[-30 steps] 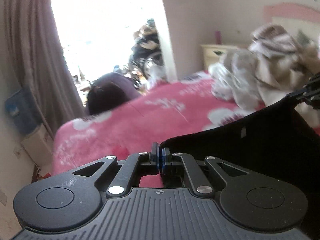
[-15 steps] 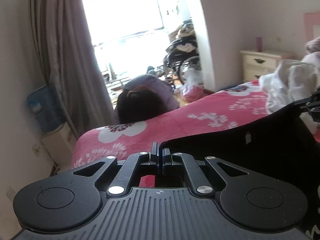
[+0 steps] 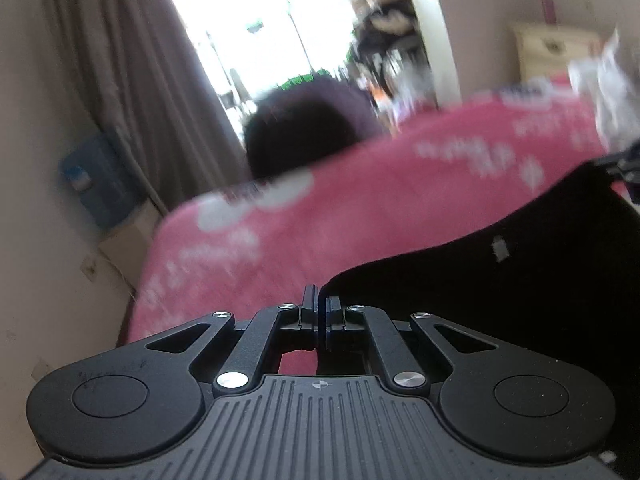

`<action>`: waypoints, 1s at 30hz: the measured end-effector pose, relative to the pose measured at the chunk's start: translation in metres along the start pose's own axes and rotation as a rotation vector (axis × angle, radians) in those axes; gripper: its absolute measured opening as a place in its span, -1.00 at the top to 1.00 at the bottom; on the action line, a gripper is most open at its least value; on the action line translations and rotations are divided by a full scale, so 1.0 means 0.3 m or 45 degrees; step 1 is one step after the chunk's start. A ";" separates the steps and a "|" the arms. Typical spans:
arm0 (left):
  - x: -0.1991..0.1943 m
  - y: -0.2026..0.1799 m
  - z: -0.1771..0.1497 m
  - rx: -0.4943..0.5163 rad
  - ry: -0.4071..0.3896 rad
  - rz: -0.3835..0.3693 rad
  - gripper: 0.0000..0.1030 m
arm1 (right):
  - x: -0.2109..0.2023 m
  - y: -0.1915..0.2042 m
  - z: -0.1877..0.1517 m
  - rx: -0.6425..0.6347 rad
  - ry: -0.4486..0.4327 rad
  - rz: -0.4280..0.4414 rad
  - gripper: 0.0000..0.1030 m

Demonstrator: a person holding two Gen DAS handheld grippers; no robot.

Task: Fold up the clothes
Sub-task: 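Lift the T-shirt with both grippers and lay it flat, then open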

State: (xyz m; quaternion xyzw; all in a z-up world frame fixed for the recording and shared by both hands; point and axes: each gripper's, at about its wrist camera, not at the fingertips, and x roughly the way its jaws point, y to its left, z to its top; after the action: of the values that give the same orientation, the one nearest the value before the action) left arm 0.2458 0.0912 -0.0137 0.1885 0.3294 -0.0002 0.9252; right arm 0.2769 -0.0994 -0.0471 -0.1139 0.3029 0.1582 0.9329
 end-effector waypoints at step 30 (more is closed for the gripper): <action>-0.476 0.104 0.035 -0.177 -0.071 -0.236 -0.20 | -0.724 -0.372 -0.087 0.882 -0.145 0.102 -0.21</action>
State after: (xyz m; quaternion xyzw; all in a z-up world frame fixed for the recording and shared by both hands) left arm 0.1443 0.0989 0.0917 0.0926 0.3187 -0.0681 0.9409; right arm 0.1373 -0.2597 0.0757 0.2301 0.2905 0.0886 0.9246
